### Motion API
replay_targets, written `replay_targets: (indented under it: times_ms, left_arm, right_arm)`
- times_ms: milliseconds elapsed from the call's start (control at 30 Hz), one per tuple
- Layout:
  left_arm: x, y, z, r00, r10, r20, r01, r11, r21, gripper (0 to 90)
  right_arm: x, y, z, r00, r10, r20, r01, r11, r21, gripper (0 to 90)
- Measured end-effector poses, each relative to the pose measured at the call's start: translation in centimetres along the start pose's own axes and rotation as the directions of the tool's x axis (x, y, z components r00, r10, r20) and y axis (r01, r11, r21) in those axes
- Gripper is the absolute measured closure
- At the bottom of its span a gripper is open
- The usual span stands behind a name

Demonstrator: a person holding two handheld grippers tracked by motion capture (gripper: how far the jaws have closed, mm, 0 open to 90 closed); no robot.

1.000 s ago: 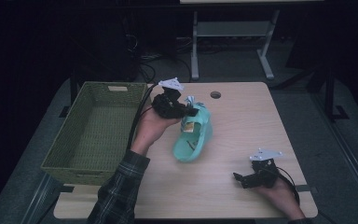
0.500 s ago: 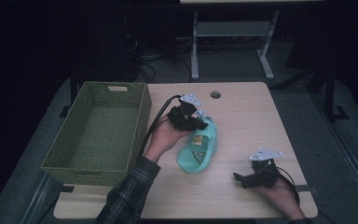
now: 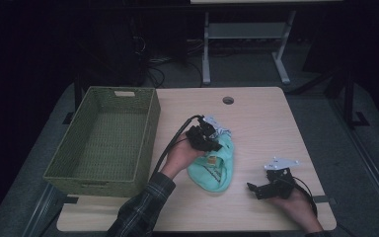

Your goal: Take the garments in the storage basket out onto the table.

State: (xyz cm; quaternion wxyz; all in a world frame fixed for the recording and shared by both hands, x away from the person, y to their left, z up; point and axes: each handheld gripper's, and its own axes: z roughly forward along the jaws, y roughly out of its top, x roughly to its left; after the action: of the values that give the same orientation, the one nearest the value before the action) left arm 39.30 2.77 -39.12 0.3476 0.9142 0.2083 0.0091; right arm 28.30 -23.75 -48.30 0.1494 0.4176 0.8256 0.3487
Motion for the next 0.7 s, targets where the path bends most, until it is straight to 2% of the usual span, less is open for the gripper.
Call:
replay_targets:
  times_ms: [67,233,467,600,633,700]
  left_arm:
    - [-0.2,-0.3,0.9,0.9999,0.012,0.003,-0.012,0.9995,0.03,87.8]
    - [-0.4,-0.7,2.4,0.9999,-0.001,0.011,0.001,0.999,0.044,87.7]
    - [-0.5,-1.4,4.3,0.9998,0.006,0.02,-0.007,0.9959,0.09,87.1]
    - [-0.6,-1.8,5.0,0.9998,0.0,0.022,-0.002,0.9954,0.096,86.6]
    - [-0.6,-1.9,5.1,0.9997,-0.004,0.024,0.002,0.9956,0.093,86.1]
    - [-0.6,-1.9,4.9,0.9997,-0.003,0.025,0.001,0.996,0.089,78.3]
  right_arm:
    - [0.0,0.0,0.0,1.0,0.0,0.0,0.0,1.0,0.001,0.4]
    - [0.0,0.0,0.0,1.0,0.0,0.0,0.0,1.0,0.0,0.5]
    - [0.0,0.0,0.0,1.0,-0.001,0.0,0.001,1.0,0.0,0.5]
    - [0.0,0.0,0.0,1.0,-0.001,0.0,0.001,1.0,-0.001,0.5]
    - [0.0,0.0,0.0,1.0,-0.001,0.0,0.001,1.0,0.0,0.5]
    - [0.0,0.0,0.0,1.0,-0.002,0.0,0.002,1.0,0.0,0.5]
